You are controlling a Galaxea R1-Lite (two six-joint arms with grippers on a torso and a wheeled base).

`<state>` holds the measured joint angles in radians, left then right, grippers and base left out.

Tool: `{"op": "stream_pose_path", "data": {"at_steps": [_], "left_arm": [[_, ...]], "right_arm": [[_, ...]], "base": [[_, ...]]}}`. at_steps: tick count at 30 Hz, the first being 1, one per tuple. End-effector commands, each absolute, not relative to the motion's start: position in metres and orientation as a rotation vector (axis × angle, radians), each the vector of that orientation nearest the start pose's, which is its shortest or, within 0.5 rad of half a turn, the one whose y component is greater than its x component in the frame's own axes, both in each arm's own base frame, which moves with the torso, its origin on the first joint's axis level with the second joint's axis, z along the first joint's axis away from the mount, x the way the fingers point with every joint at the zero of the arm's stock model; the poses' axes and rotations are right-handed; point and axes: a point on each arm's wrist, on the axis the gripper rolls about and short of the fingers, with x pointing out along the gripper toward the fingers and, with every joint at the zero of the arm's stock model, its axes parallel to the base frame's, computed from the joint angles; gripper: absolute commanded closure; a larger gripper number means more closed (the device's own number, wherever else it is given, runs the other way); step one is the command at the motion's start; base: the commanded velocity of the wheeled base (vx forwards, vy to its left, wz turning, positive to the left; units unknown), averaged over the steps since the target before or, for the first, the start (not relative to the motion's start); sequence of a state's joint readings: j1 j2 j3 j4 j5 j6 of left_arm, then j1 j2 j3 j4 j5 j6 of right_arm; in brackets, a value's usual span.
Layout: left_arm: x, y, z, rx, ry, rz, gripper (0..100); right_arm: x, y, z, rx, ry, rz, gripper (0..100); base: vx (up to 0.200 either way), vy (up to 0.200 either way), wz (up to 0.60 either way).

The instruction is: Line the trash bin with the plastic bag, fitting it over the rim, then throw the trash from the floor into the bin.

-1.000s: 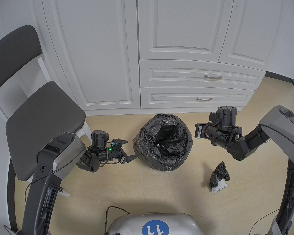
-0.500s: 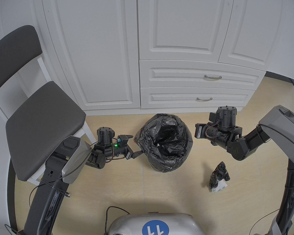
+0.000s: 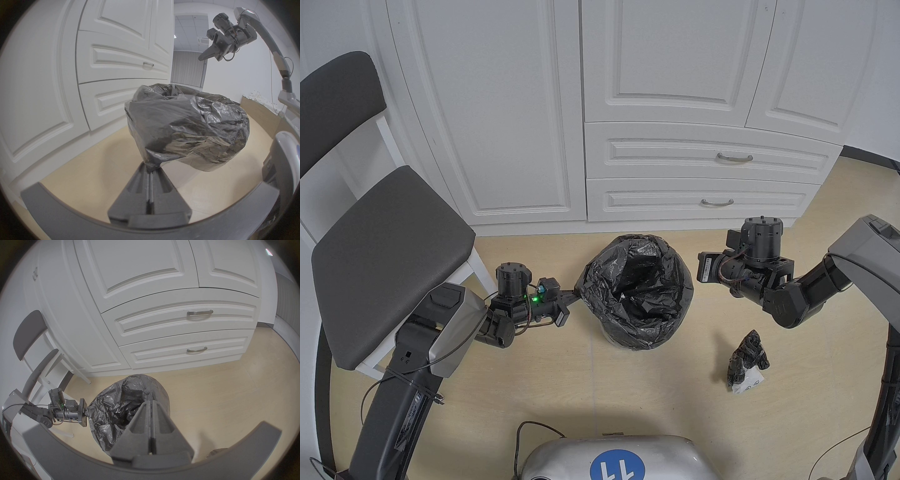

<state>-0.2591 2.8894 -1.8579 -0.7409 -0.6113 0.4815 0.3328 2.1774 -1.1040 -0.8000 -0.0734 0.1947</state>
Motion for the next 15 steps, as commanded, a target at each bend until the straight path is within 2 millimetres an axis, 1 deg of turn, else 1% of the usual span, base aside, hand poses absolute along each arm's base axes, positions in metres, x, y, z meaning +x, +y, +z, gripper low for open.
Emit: {"op": "stream_pose_path", "data": {"at_steps": [1, 4, 5, 6, 7, 8, 9, 15], "left_arm": [[0.518, -0.143, -0.071, 0.394, 0.067, -0.899, 100], [0.513, -0.134, -0.078, 0.395, 0.041, -0.879, 100], [0.513, -0.134, -0.078, 0.395, 0.041, -0.879, 100], [0.503, -0.128, -0.088, 0.392, 0.053, -0.874, 100], [0.502, -0.128, -0.088, 0.393, 0.053, -0.872, 100], [0.497, -0.125, -0.095, 0.396, 0.058, -0.869, 100], [0.494, -0.123, -0.095, 0.386, 0.064, -0.868, 100], [0.495, -0.122, -0.096, 0.370, 0.087, -0.854, 100]], "right_arm": [[0.397, 0.135, 0.101, 0.138, 0.295, 0.230, 100], [0.396, 0.137, 0.100, 0.137, 0.297, 0.233, 100], [0.396, 0.137, 0.100, 0.137, 0.297, 0.233, 100], [0.395, 0.139, 0.100, 0.136, 0.301, 0.239, 100], [0.395, 0.139, 0.100, 0.136, 0.301, 0.239, 100], [0.395, 0.140, 0.100, 0.136, 0.301, 0.240, 100], [0.394, 0.140, 0.100, 0.135, 0.302, 0.241, 100], [0.393, 0.141, 0.099, 0.133, 0.308, 0.244, 100]], "base": [[0.000, 0.000, 0.00], [0.000, 0.000, 0.00], [0.000, 0.000, 0.00], [0.000, 0.000, 0.00], [0.000, 0.000, 0.00], [0.000, 0.000, 0.00], [0.000, 0.000, 0.00], [0.000, 0.000, 0.00]]}}
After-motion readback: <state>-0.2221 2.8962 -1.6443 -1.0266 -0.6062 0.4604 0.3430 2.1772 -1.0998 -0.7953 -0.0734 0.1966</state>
